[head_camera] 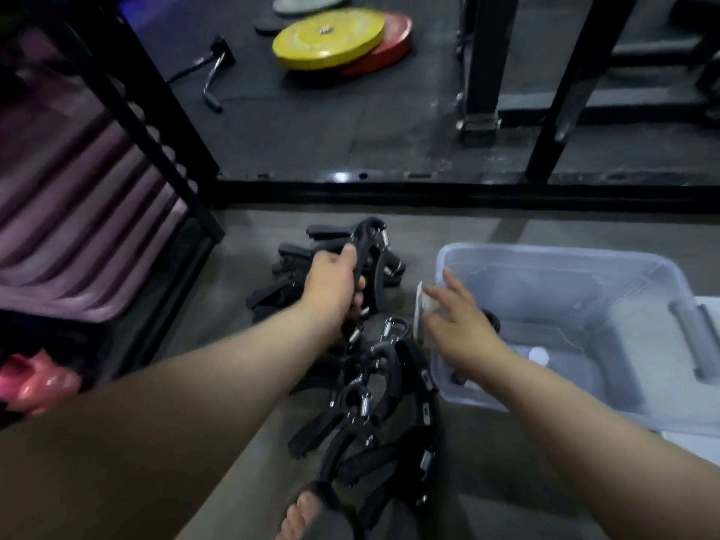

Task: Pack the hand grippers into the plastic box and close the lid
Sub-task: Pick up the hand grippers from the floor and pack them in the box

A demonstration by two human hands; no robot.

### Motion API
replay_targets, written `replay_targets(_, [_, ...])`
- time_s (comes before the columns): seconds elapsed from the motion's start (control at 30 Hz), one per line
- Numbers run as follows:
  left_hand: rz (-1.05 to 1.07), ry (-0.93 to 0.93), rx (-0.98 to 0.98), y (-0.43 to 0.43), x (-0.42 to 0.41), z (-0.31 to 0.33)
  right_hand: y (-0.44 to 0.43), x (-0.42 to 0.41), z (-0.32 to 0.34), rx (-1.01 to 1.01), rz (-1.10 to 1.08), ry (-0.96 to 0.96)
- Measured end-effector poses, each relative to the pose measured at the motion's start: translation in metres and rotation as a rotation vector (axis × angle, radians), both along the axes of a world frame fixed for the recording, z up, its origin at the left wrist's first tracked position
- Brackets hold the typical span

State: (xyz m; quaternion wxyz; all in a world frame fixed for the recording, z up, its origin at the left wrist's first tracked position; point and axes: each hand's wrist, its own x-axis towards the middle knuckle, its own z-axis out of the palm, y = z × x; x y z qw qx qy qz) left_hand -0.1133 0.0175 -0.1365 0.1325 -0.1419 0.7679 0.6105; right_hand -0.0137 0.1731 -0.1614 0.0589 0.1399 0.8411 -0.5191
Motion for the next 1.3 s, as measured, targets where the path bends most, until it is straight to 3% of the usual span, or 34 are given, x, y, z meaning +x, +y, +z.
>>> replay_targets(0.1, [-0.038,0.297,-0.335,0.020,0.032,0.015,0.011,0.003,0.014,-0.214,-0.125,0.013])
replay_targets(0.2, [-0.296,0.537,-0.550,0.041,0.068,0.025,0.014,0.001,0.031,-0.456,-0.241,0.036])
replay_targets(0.33, [-0.489,0.632,-0.672,0.062,0.101,0.027,0.014,0.004,0.044,-0.989,-0.328,0.024])
replay_targets(0.47, [-0.688,0.781,-0.706,0.068,0.126,0.017,0.022,0.028,0.046,-1.052,-0.394,0.096])
replay_targets(0.67, [-0.955,0.941,-0.642,0.061,0.157,0.015,0.053,0.058,0.044,-0.944,-0.554,0.099])
replay_targets(0.73, [-0.892,0.887,-0.607,0.061,0.159,0.018,0.060,0.062,0.045,-0.995,-0.639,0.072])
replay_targets(0.87, [-0.536,0.708,-0.582,0.073,0.158,0.030,0.065,0.062,0.050,-1.068,-0.715,-0.007])
replay_targets(0.97, [-0.631,0.406,-0.317,0.086,0.148,0.049,0.076,0.055,0.063,-1.041,-0.638,-0.069])
replay_targets(1.1, [-0.863,0.457,-0.174,0.099,0.119,0.069,0.114,0.034,0.105,-0.703,-0.390,-0.179])
replay_targets(1.2, [-0.926,0.368,-0.215,0.106,0.094,0.080,0.145,0.011,0.139,-0.318,-0.188,-0.369])
replay_targets(1.3, [-0.884,0.318,-0.522,0.107,0.077,0.079,0.160,-0.004,0.153,0.028,0.000,-0.572])
